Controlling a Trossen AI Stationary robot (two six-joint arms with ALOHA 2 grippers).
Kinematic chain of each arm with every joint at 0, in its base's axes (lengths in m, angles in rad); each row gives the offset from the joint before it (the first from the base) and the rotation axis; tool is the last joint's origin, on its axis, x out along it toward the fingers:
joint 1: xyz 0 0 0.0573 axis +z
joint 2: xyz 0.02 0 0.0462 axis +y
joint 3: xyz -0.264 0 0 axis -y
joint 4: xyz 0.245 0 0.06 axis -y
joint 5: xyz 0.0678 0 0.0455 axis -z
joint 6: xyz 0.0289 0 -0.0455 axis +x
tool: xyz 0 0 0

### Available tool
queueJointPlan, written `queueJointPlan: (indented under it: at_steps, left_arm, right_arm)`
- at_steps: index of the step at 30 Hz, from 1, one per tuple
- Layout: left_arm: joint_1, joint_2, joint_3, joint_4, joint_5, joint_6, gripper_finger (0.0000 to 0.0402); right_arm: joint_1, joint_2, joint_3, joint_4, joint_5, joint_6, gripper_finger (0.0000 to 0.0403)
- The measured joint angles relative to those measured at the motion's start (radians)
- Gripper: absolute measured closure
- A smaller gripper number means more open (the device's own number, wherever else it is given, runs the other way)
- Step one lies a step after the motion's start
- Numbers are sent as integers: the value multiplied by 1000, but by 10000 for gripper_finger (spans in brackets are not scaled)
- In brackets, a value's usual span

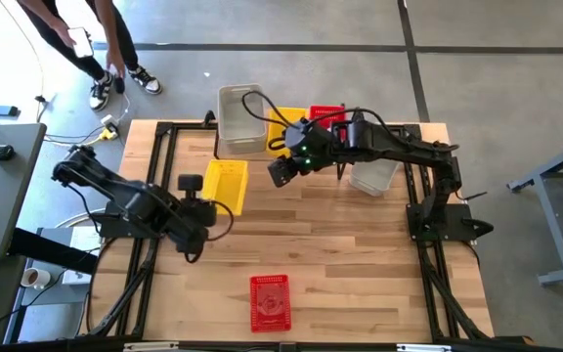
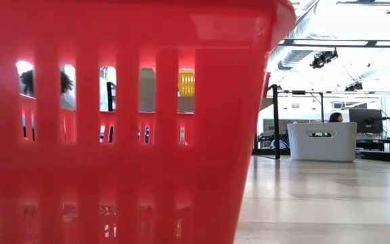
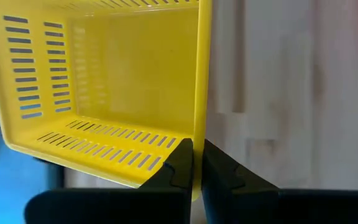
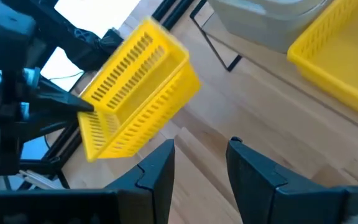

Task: Stack baskets on shelf by color
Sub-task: Stack the yellow bin on top of the other yellow bin on the shelf

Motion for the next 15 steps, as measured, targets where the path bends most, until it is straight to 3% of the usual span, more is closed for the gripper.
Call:
queueJointPlan:
  at_steps: [3, 15]
  left_arm:
    - [-4, 29, 0, 0, -60, 0, 397]
    - [-12, 126, 0, 1, -91, 20, 397]
  right_arm:
    - [7, 15, 0, 0, 2, 27, 273]
    - [11, 97, 0, 56, -13, 136, 273]
